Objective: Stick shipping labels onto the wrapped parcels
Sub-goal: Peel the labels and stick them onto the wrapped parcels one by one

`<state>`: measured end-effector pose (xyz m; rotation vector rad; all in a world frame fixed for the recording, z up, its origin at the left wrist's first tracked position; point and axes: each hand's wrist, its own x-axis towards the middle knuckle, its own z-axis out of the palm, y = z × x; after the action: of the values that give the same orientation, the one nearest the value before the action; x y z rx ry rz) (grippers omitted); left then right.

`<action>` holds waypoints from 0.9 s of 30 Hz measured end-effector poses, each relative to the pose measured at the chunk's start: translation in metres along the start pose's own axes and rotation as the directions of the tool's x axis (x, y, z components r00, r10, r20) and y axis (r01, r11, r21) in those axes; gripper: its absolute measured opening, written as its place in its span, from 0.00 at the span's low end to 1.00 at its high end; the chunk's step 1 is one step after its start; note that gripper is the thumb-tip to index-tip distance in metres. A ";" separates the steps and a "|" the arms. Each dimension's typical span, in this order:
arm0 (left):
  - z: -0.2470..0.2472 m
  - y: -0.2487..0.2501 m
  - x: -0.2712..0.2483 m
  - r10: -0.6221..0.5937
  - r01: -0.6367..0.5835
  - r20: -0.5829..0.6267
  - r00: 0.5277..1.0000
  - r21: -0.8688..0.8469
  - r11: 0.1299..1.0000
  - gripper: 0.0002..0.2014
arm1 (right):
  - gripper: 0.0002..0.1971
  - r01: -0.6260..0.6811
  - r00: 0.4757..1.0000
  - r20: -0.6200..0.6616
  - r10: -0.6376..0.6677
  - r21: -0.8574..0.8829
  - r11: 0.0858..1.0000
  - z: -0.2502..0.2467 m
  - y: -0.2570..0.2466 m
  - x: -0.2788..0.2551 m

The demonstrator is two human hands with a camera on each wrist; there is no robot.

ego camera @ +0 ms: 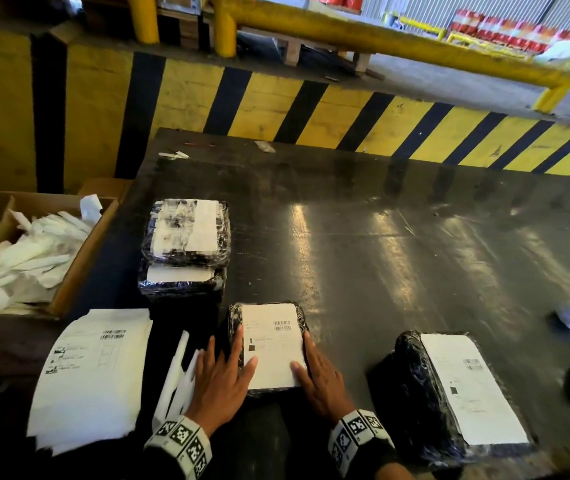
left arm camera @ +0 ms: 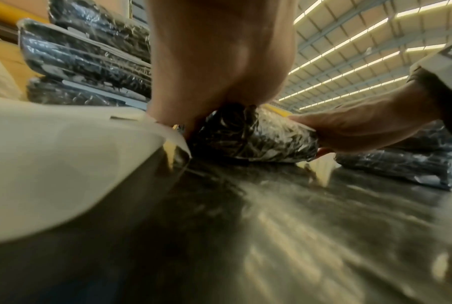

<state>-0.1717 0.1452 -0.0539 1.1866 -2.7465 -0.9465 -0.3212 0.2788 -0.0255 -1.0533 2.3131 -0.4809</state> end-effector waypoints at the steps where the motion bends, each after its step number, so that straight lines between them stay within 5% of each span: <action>1: 0.001 -0.001 0.001 0.009 -0.009 -0.005 1.000 -0.004 1.000 0.37 | 0.40 0.014 1.000 0.008 -0.014 0.017 1.000 -0.001 0.000 0.000; 10: 0.009 0.007 -0.009 -0.015 0.005 -0.085 0.996 -0.113 0.994 0.43 | 0.30 0.181 0.983 -0.108 -0.151 0.372 0.911 0.003 0.008 -0.007; 13: 0.005 0.028 -0.027 -0.033 0.010 -0.141 0.989 -0.160 0.987 0.42 | 0.39 0.268 0.955 -0.235 -0.181 0.419 0.868 -0.010 0.012 -0.021; 21: -0.006 0.150 -0.060 0.050 -0.228 -0.343 0.938 -0.501 0.835 0.31 | 0.33 0.465 0.854 -0.435 -0.284 0.394 0.793 -0.112 0.048 -0.080; 27: 0.035 0.265 -0.082 0.132 -0.308 -0.362 0.923 -0.487 0.817 0.30 | 0.30 0.433 0.844 -0.488 -0.221 0.379 0.818 -0.182 0.134 -0.128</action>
<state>-0.2963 0.3586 0.0764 0.8048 -2.0972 -1.2536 -0.4395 0.4789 0.0902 -1.1874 2.1610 -1.4795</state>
